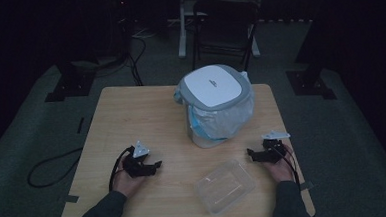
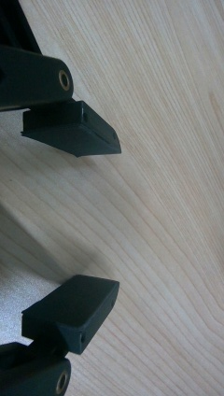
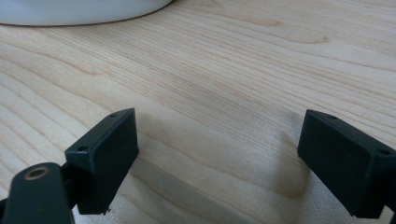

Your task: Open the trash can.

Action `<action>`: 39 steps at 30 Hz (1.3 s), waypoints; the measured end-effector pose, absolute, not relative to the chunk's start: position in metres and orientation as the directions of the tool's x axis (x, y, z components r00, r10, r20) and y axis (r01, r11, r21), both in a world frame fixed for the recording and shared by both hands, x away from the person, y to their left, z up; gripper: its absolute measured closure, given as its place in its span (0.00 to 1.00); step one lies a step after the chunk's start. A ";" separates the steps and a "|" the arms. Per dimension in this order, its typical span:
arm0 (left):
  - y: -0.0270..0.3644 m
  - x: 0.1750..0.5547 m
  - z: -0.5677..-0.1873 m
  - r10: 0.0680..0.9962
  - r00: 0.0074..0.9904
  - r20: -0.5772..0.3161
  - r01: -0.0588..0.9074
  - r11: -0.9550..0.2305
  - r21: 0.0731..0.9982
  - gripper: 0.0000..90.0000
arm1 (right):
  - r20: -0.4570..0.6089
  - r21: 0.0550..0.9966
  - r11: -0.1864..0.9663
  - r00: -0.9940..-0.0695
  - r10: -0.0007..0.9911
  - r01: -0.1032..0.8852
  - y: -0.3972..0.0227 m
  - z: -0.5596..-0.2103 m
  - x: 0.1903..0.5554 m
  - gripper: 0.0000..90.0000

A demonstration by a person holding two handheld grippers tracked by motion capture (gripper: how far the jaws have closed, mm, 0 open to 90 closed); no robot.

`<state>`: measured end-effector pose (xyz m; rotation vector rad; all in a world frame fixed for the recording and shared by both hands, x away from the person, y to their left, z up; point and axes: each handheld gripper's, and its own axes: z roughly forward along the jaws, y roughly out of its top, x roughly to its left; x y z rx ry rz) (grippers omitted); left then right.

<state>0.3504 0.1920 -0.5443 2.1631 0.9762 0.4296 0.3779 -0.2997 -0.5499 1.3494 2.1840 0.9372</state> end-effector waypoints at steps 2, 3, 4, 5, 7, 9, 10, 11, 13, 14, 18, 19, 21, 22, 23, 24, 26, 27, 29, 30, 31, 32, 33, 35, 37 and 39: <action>0.192 0.350 -0.544 0.752 0.659 0.010 0.514 -0.460 0.724 0.34 | 0.006 0.718 0.309 -0.450 0.893 0.624 -0.300 -0.549 0.378 0.15; 0.192 0.350 -0.544 0.752 0.659 0.009 0.514 -0.459 0.724 0.34 | 0.006 0.715 0.310 -0.449 0.894 0.627 -0.301 -0.548 0.378 0.18; 0.192 0.350 -0.544 0.752 0.659 0.009 0.514 -0.460 0.724 0.34 | 0.010 0.712 0.300 -0.438 0.899 0.634 -0.301 -0.547 0.378 0.23; 0.192 0.350 -0.544 0.752 0.659 0.009 0.514 -0.460 0.724 0.34 | 0.018 0.710 0.291 -0.430 0.903 0.641 -0.303 -0.545 0.378 0.27; 0.192 0.350 -0.544 0.752 0.659 0.009 0.515 -0.460 0.724 0.34 | 0.052 0.711 0.265 -0.424 0.904 0.651 -0.305 -0.544 0.377 0.30; 0.192 0.350 -0.544 0.752 0.659 0.009 0.514 -0.459 0.724 0.34 | 0.078 0.727 0.230 -0.411 0.908 0.647 -0.310 -0.537 0.375 0.36; 0.192 0.350 -0.544 0.752 0.659 0.009 0.514 -0.460 0.724 0.34 | 0.076 0.728 0.230 -0.410 0.909 0.646 -0.311 -0.534 0.375 0.38; 0.192 0.350 -0.544 0.752 0.659 0.010 0.514 -0.460 0.724 0.34 | 0.069 0.729 0.235 -0.411 0.909 0.643 -0.312 -0.532 0.375 0.39; 0.192 0.350 -0.544 0.752 0.659 0.009 0.515 -0.459 0.724 0.34 | 0.065 0.729 0.235 -0.407 0.911 0.642 -0.312 -0.529 0.375 0.40; 0.192 0.350 -0.544 0.752 0.659 0.009 0.515 -0.459 0.724 0.33 | 0.053 0.730 0.237 -0.399 0.915 0.640 -0.313 -0.525 0.375 0.45; 0.192 0.350 -0.544 0.752 0.660 0.009 0.514 -0.460 0.724 0.33 | 0.057 0.734 0.234 -0.401 0.914 0.638 -0.315 -0.517 0.377 0.51; 0.192 0.350 -0.544 0.751 0.660 0.009 0.514 -0.461 0.723 0.33 | 0.060 0.734 0.233 -0.402 0.914 0.638 -0.315 -0.515 0.377 0.52; 0.192 0.350 -0.544 0.750 0.661 0.010 0.514 -0.463 0.722 0.32 | 0.053 0.734 0.239 -0.405 0.913 0.636 -0.314 -0.512 0.378 0.53; 0.191 0.350 -0.544 0.750 0.661 0.010 0.514 -0.463 0.722 0.32 | 0.051 0.735 0.240 -0.404 0.913 0.634 -0.314 -0.511 0.379 0.54; 0.191 0.350 -0.544 0.750 0.661 0.010 0.514 -0.463 0.722 0.32 | 0.042 0.736 0.243 -0.400 0.915 0.632 -0.313 -0.509 0.380 0.56; 0.191 0.350 -0.544 0.751 0.661 0.010 0.514 -0.462 0.723 0.32 | 0.033 0.733 0.245 -0.392 0.919 0.635 -0.313 -0.506 0.380 0.57; 0.191 0.350 -0.544 0.750 0.661 0.010 0.514 -0.463 0.722 0.32 | 0.033 0.738 0.241 -0.390 0.920 0.630 -0.313 -0.502 0.382 0.59; 0.191 0.350 -0.544 0.750 0.661 0.010 0.514 -0.462 0.722 0.32 | 0.037 0.739 0.238 -0.390 0.920 0.630 -0.313 -0.500 0.382 0.59; 0.191 0.350 -0.544 0.750 0.661 0.011 0.514 -0.463 0.722 0.32 | 0.033 0.738 0.241 -0.390 0.920 0.630 -0.312 -0.496 0.384 0.61; 0.191 0.350 -0.544 0.750 0.661 0.011 0.514 -0.463 0.722 0.32 | 0.035 0.740 0.241 -0.393 0.919 0.628 -0.312 -0.494 0.385 0.62; 0.191 0.350 -0.544 0.750 0.661 0.011 0.514 -0.463 0.722 0.32 | 0.037 0.740 0.241 -0.395 0.918 0.628 -0.312 -0.493 0.385 0.62; 0.191 0.351 -0.544 0.750 0.661 0.011 0.514 -0.463 0.722 0.32 | 0.036 0.740 0.243 -0.397 0.917 0.627 -0.312 -0.491 0.386 0.63; 0.191 0.351 -0.544 0.750 0.661 0.011 0.514 -0.463 0.722 0.32 | 0.033 0.741 0.246 -0.399 0.916 0.624 -0.312 -0.489 0.387 0.63; 0.191 0.351 -0.544 0.750 0.661 0.011 0.514 -0.464 0.722 0.32 | 0.027 0.741 0.251 -0.402 0.915 0.623 -0.311 -0.486 0.389 0.64; 0.191 0.350 -0.544 0.750 0.661 0.011 0.514 -0.463 0.722 0.32 | 0.024 0.741 0.253 -0.401 0.916 0.622 -0.310 -0.485 0.389 0.64; 0.191 0.350 -0.544 0.750 0.661 0.010 0.514 -0.463 0.722 0.32 | 0.018 0.745 0.256 -0.402 0.915 0.615 -0.310 -0.480 0.391 0.63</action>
